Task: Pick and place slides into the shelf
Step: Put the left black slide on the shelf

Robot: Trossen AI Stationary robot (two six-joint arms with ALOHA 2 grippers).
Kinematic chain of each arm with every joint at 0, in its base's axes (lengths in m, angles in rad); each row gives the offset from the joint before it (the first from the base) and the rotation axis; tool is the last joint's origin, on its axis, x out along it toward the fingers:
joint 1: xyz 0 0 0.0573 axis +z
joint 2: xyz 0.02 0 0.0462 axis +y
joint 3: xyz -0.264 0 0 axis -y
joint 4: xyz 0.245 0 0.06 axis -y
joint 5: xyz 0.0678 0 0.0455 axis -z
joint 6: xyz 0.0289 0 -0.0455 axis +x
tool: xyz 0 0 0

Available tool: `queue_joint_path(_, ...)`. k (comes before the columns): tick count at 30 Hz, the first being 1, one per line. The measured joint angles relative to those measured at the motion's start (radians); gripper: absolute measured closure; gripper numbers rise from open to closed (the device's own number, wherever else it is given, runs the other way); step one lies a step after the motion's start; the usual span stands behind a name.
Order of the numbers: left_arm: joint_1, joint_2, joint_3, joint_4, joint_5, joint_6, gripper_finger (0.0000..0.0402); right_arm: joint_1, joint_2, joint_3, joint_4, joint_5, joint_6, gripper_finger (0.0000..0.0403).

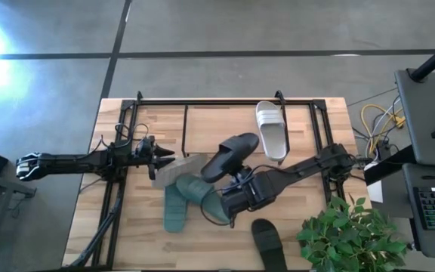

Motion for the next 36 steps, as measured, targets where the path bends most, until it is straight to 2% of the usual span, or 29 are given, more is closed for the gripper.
queue_joint_path(4, 0.000, 0.000, 0.000, 0.000, -0.001, 0.000, 0.0268, 0.000, -0.001, -0.024, 0.052, 0.068, -0.068, 0.0314)
queue_joint_path(9, 0.000, 0.000, 0.000, -0.001, -0.001, 0.001, 0.0268, -0.021, -0.002, -0.037, 0.197, 0.081, -0.165, 0.0316)
queue_joint_path(14, 0.000, 0.000, 0.000, 0.000, -0.001, 0.001, 0.0268, -0.103, -0.001, -0.100, 0.288, -0.007, -0.223, 0.0315)
queue_joint_path(18, 0.000, 0.000, 0.000, 0.003, -0.001, 0.001, 0.0268, -0.185, -0.001, -0.161, 0.309, -0.008, -0.257, 0.0316)
queue_joint_path(22, 0.000, 0.000, 0.001, 0.003, -0.001, 0.000, 0.0268, -0.254, -0.002, -0.184, 0.409, -0.016, -0.311, 0.0316)
queue_joint_path(27, 0.000, 0.000, 0.001, 0.006, -0.001, -0.005, 0.0268, -0.299, -0.002, -0.176, 0.426, -0.130, -0.264, 0.0303)
queue_joint_path(36, 0.000, -0.009, 0.003, 0.011, -0.001, -0.015, 0.0268, -0.300, -0.007, -0.129, 0.423, -0.381, -0.105, 0.0250)
